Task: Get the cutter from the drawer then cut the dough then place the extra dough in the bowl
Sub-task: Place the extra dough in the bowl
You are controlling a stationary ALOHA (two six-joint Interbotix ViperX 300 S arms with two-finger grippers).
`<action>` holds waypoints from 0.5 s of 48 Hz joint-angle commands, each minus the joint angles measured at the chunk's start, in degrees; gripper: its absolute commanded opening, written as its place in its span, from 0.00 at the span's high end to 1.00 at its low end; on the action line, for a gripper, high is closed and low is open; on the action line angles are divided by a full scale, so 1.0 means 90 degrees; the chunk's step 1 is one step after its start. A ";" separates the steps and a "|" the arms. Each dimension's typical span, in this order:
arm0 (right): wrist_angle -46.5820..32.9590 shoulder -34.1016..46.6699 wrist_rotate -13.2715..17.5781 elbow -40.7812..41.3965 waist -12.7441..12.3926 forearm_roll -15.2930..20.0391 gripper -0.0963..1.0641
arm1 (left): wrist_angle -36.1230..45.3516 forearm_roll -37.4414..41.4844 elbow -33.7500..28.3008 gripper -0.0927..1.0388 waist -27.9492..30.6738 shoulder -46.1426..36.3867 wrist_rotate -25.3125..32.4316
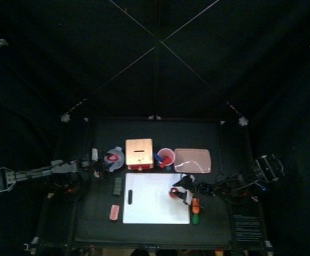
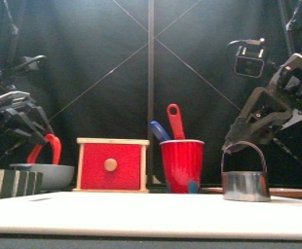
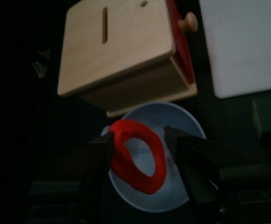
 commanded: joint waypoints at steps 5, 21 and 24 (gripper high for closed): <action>-0.0020 -0.0088 0.0000 -0.0117 -0.0039 -0.0020 0.21 | -0.0020 0.0244 -0.0088 0.15 0.0020 0.0010 0.0020; -0.0020 -0.0010 0.0000 -0.0166 -0.0059 -0.0020 0.21 | -0.0029 0.0586 -0.0186 0.15 0.0059 0.0000 0.0039; -0.0020 0.0020 0.0000 -0.0195 -0.0059 -0.0020 0.21 | -0.0029 0.0615 -0.0215 0.15 0.0049 0.0010 0.0049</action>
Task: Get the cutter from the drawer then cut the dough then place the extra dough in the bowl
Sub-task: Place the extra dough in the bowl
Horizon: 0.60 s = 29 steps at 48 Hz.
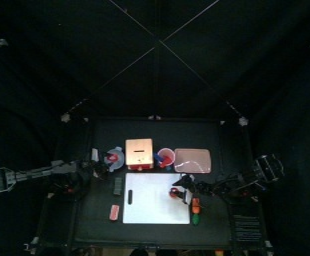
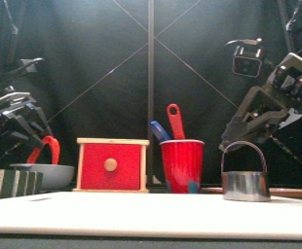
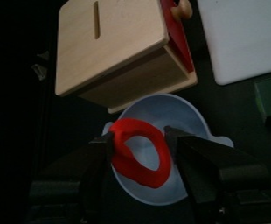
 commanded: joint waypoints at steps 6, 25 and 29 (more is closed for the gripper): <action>-0.0020 -0.0010 0.0000 -0.0146 -0.0029 0.0000 0.21 | -0.0039 0.0254 -0.0332 0.15 0.0010 0.0000 0.0010; 0.0059 0.0010 0.0000 -0.0156 -0.0029 -0.0010 0.21 | 0.0225 0.0742 -0.0566 0.15 -0.0049 0.0000 0.0010; 0.0068 0.0000 0.0000 -0.0156 -0.0049 -0.0010 0.21 | 0.0322 0.0850 -0.0566 0.15 -0.0049 0.0000 0.0010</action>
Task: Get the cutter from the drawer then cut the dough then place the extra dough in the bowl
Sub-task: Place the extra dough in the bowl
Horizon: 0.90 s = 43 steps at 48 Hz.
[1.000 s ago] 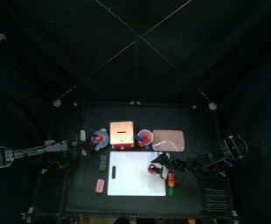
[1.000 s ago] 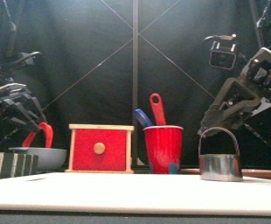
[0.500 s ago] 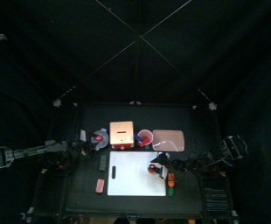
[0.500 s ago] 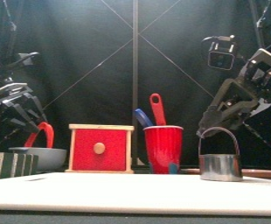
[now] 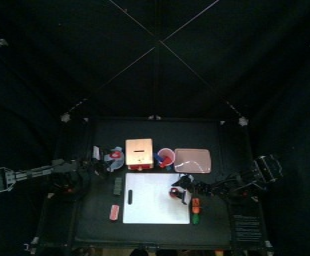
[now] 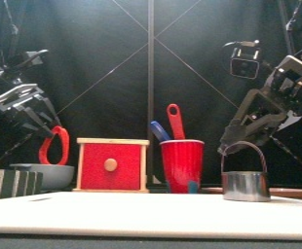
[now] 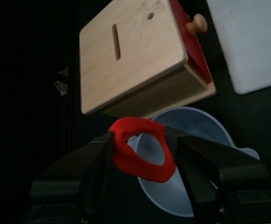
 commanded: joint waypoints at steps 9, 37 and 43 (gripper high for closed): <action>-0.0020 -0.0088 0.0000 -0.0107 -0.0068 -0.0010 0.21 | 0.0400 0.0400 -0.0186 0.17 -0.0059 0.0010 -0.0010; -0.0010 -0.0078 0.0000 -0.0127 -0.0068 -0.0010 0.21 | 0.0557 0.0332 -0.0146 0.15 -0.0068 0.0010 -0.0020; -0.0010 -0.0059 0.0000 -0.0137 -0.0068 -0.0010 0.21 | 0.0557 0.0332 -0.0146 0.15 -0.0068 0.0010 -0.0020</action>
